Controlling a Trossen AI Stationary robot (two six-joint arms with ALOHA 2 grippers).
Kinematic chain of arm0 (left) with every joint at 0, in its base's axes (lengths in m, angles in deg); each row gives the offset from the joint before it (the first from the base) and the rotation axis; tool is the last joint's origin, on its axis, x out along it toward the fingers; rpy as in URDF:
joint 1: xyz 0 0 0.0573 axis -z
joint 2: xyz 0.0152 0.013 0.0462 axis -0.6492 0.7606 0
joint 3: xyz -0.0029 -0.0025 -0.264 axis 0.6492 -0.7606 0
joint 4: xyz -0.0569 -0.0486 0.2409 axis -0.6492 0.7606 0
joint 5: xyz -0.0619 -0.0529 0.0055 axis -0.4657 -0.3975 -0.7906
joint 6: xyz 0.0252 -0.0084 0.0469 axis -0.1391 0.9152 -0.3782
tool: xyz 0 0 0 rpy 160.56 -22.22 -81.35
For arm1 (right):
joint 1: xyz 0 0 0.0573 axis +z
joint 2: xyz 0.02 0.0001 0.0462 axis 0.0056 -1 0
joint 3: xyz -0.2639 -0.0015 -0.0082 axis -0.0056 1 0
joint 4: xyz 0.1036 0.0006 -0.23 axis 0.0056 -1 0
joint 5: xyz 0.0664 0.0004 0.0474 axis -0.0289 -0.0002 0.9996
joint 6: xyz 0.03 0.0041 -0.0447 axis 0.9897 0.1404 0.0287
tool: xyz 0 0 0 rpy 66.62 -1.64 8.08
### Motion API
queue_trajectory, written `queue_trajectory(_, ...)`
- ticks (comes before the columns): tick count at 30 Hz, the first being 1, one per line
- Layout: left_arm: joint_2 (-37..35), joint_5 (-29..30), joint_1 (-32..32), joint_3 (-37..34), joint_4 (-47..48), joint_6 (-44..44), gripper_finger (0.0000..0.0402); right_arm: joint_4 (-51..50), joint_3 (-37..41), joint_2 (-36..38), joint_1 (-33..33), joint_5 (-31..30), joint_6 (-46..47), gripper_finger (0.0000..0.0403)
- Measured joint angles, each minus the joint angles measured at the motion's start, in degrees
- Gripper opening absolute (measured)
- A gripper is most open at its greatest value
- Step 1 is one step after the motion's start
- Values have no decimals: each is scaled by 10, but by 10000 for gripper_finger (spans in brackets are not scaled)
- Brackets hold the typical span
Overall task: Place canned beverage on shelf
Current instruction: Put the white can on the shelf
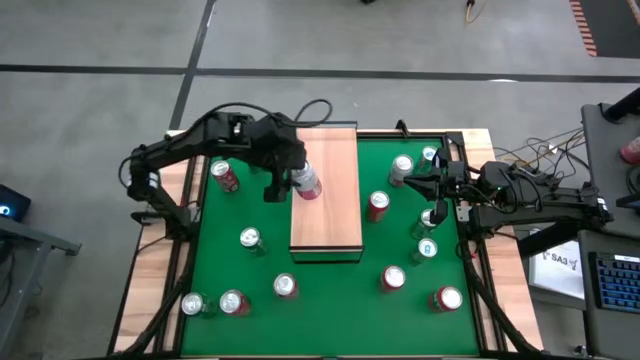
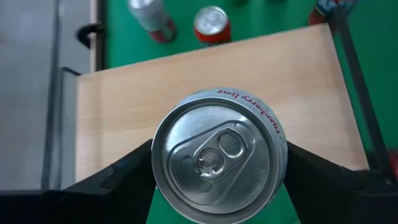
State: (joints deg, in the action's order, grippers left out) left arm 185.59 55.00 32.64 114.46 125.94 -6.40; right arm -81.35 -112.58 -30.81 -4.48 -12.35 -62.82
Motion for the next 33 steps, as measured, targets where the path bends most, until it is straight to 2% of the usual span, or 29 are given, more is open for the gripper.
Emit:
queue_trajectory(6,51,-8,9,48,27,-34,280,0,0,0,0,0,-1,13)
queue_trajectory(13,82,-12,51,60,34,-89,280,0,0,0,0,0,-2,13)
queue_trajectory(18,102,43,89,60,34,-104,280,0,0,0,0,0,-2,13)
queue_trajectory(25,115,86,99,60,34,-38,280,0,0,0,0,0,-2,13)
queue_trajectory(33,124,148,97,59,29,97,280,0,0,0,0,0,-2,13)
